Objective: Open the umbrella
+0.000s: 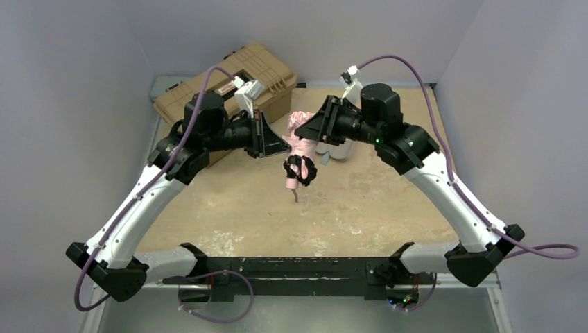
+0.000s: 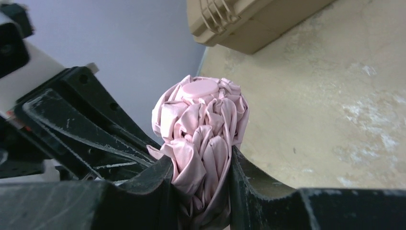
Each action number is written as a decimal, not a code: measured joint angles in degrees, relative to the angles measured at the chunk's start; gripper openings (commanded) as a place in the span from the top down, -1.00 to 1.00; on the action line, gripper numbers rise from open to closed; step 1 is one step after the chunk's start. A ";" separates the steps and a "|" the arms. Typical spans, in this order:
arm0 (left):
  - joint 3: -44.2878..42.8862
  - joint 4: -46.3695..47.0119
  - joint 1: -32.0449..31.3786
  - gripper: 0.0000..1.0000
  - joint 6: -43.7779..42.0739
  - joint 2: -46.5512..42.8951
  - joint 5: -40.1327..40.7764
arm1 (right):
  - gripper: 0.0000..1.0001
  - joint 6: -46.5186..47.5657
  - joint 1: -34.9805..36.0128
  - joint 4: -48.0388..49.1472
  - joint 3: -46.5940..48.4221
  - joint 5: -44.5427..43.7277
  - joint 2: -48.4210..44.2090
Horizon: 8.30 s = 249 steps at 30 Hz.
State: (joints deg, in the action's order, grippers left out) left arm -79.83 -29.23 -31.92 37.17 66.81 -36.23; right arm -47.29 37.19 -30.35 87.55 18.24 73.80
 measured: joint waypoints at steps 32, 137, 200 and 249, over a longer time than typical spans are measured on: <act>-1.75 -10.01 0.20 -1.00 -6.73 -9.92 8.61 | 1.00 -2.40 -7.45 4.66 -10.19 -0.50 -1.68; -11.82 -25.31 -10.95 1.00 -5.95 9.40 33.88 | 1.00 14.36 6.99 -15.61 13.44 -10.27 12.09; 5.68 75.10 2.47 1.00 70.16 15.32 -24.63 | 0.26 -3.52 1.33 16.94 3.67 -9.81 -2.54; -17.79 -22.93 -18.51 -1.00 -3.28 9.27 30.99 | 1.00 -3.54 -6.21 -10.67 10.58 -9.46 2.78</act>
State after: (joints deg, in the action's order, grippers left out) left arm -97.62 -52.16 -50.43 33.89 76.07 -5.23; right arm -50.83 30.98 -41.01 98.13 8.78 76.58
